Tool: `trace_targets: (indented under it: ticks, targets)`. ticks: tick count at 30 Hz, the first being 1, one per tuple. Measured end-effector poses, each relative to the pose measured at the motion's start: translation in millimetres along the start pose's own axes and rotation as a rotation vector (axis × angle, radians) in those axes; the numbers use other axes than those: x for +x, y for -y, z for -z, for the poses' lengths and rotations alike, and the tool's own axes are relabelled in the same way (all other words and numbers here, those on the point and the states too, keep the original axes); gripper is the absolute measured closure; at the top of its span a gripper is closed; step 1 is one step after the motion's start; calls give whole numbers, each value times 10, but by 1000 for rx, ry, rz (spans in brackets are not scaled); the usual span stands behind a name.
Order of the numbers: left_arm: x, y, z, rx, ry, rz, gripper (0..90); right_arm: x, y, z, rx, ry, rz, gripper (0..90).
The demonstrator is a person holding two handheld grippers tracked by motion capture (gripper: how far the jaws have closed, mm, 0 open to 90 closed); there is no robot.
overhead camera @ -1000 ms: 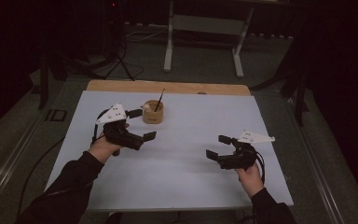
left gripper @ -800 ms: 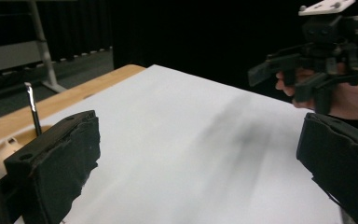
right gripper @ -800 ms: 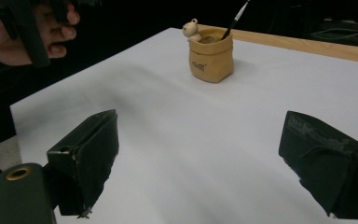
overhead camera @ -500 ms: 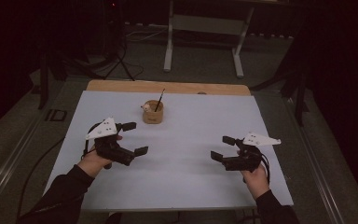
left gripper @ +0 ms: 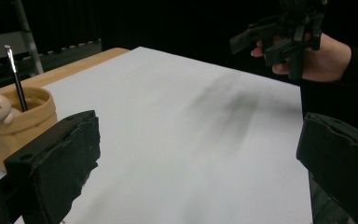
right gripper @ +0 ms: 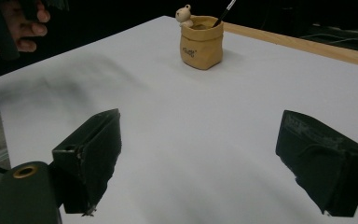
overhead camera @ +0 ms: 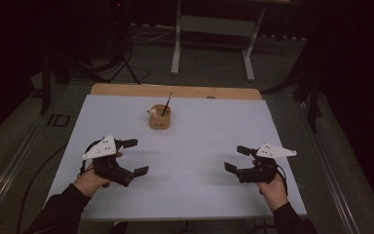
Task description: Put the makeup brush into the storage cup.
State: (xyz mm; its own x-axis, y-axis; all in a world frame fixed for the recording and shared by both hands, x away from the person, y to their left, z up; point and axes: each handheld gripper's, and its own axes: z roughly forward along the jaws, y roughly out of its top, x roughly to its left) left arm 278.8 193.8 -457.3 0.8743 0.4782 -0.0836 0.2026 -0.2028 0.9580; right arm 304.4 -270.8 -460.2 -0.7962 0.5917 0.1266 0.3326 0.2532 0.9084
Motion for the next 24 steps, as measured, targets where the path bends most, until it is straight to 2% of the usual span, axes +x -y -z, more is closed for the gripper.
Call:
trace_targets:
  ticks: [4, 7, 12, 14, 18, 21, 24]
  targets:
    - [-25, 95, 48, 2, 2, -8, 0, -13, 31, 31, -7, -20, -14, 141]
    - [-46, 157, 85, -4, 2, -14, 0, -11, 41, 62, -9, -23, -9, 140]
    - [-82, 263, 126, 16, -2, -38, 0, -4, 116, 77, 1, -36, 13, 140]
    - [-89, 304, 143, 14, -6, -46, 0, -5, 159, 76, 17, -60, 17, 140]
    - [-86, 396, 177, -4, -10, -52, 0, -26, 222, 86, 18, -73, 21, 140]
    - [-88, 456, 207, -10, -20, -60, 0, -45, 255, 79, 8, -95, 3, 140]
    - [-88, 490, 254, -28, -31, -67, 3, -22, 289, 46, 15, -106, 50, 140]
